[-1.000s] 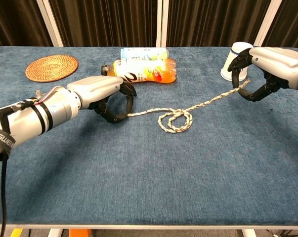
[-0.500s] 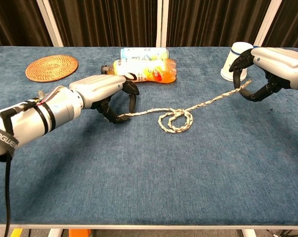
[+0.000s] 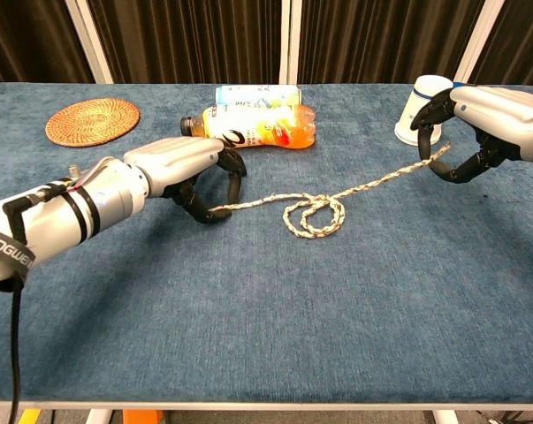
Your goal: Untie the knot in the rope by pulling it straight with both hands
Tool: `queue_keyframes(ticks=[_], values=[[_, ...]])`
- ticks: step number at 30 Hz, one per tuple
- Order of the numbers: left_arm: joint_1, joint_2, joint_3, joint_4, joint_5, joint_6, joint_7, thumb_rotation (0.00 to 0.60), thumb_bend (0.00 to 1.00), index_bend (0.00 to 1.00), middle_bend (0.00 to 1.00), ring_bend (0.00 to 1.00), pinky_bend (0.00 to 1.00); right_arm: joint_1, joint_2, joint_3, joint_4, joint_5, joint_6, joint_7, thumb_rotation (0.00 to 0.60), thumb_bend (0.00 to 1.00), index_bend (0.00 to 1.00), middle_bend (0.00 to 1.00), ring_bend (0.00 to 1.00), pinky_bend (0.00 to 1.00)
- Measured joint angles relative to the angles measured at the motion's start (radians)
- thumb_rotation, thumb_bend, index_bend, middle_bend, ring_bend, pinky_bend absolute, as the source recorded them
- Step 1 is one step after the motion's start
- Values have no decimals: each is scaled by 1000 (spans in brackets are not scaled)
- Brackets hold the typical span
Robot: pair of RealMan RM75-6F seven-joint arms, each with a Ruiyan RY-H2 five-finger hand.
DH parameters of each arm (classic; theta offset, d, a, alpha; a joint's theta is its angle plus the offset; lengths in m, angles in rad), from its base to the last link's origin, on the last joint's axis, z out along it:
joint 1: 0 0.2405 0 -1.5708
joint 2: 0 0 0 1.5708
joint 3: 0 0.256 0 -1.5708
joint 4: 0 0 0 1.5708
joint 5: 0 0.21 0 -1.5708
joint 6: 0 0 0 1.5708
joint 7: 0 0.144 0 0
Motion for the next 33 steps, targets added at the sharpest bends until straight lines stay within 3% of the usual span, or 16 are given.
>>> queue_keyframes(ticks=[17, 33], values=[[29, 35, 7, -21, 17, 28, -46, 600, 401, 553, 221, 53, 58, -17, 25, -1, -10, -6, 14, 32, 600, 501, 655, 214, 0, 0], [264, 303, 76, -100, 135, 285, -282, 600, 399, 554, 224, 53, 58, -122, 192, -10, -51, -55, 63, 265, 600, 506, 663, 216, 0, 0]])
